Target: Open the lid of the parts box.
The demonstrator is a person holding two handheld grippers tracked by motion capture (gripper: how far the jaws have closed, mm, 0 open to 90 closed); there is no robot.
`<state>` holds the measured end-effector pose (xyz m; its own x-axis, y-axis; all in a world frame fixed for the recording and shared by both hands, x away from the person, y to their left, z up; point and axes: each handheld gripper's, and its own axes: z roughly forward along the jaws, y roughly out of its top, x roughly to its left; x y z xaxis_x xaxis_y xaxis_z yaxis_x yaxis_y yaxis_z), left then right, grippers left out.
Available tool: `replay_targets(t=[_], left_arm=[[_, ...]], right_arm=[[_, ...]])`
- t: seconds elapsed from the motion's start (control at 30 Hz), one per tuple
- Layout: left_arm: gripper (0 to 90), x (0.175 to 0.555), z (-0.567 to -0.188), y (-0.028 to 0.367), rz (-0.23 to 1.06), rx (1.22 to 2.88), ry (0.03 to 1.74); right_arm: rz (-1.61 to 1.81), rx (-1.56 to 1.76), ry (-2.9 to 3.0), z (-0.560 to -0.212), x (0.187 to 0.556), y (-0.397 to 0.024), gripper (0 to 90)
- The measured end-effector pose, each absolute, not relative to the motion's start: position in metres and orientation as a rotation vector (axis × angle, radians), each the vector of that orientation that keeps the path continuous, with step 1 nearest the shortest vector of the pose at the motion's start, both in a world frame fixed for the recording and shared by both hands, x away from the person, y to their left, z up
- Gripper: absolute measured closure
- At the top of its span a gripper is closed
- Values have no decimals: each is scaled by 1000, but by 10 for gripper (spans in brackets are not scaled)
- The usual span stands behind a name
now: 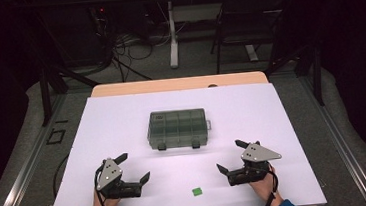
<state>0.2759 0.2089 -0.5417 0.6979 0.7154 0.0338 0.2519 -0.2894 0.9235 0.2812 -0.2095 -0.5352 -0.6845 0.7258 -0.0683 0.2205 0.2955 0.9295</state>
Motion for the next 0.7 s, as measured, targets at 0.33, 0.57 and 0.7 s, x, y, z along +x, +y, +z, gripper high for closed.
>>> replay_targets(t=[0.33, 0.57, 0.7], left_arm=[[0, 290, -543, 204, 524, 1886, 766], [0, 299, -543, 198, 512, 1904, 768], [0, 304, -544, 196, 510, 1918, 776]], right_arm=[[1329, 835, 2174, -539, 292, -198, 0], [1299, 820, 2211, -541, 295, -194, 0], [1300, 803, 2219, -542, 295, -192, 0]])
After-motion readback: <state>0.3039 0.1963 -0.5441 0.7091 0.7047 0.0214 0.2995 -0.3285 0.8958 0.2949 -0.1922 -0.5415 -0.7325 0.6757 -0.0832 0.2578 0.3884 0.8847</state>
